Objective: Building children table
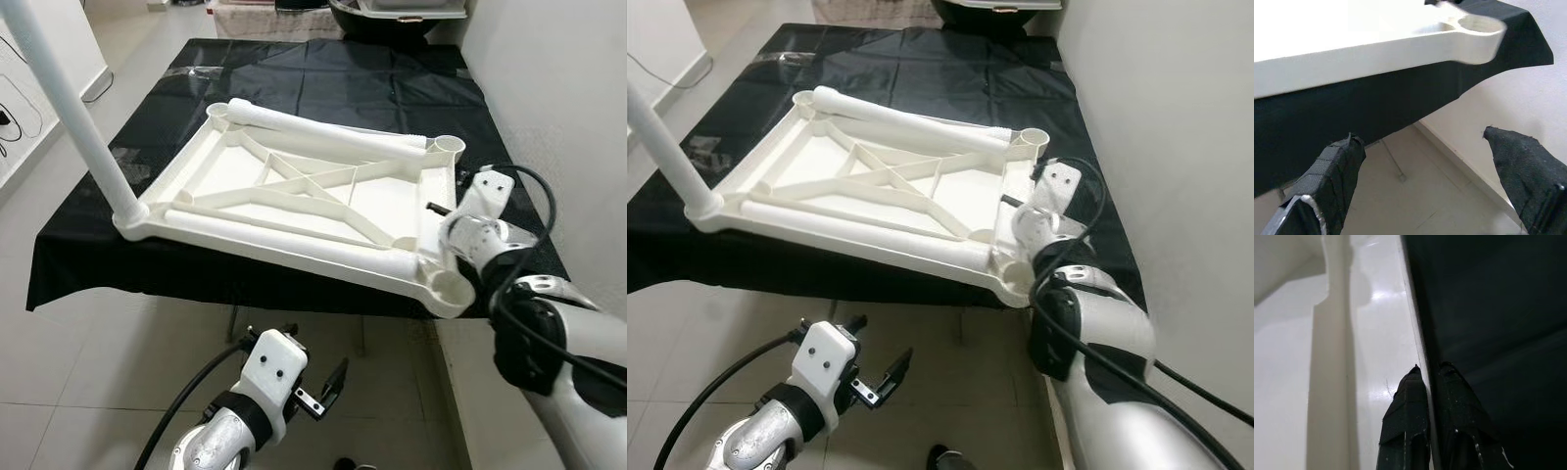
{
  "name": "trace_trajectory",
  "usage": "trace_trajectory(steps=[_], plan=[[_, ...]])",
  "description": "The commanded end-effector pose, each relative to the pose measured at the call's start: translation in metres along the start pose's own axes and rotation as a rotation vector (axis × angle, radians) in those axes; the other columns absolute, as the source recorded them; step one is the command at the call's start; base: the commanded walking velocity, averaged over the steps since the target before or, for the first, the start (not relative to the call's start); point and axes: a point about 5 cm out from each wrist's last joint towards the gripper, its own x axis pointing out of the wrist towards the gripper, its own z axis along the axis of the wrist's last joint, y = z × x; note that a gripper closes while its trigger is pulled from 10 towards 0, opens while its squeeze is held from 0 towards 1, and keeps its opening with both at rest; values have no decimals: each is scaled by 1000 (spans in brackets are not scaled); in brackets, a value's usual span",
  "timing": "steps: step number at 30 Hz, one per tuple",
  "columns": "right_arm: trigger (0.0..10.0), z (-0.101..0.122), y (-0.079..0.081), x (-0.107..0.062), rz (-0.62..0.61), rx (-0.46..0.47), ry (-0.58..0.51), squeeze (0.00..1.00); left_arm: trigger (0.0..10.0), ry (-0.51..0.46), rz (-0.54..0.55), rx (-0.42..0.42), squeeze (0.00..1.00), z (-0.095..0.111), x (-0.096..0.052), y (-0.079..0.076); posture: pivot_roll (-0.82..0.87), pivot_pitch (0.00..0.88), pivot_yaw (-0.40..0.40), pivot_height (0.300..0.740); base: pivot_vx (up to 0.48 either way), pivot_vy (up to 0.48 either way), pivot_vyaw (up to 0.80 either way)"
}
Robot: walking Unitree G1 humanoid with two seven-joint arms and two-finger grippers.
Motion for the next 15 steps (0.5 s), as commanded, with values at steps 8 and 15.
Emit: trace_trajectory(steps=[8, 15], plan=[[0, -7, 43, -12, 90, 115, 41, 0, 10000, 20, -17, -8, 0, -4, 1, -6, 94, 216, -47, 740, 0, 0, 0], [0, -9, 88, -30, 206, 206, 64, 0, 10000, 21, -14, -9, 0, -4, 1, -7, 94, 203, -55, 740, 0, 0, 0]])
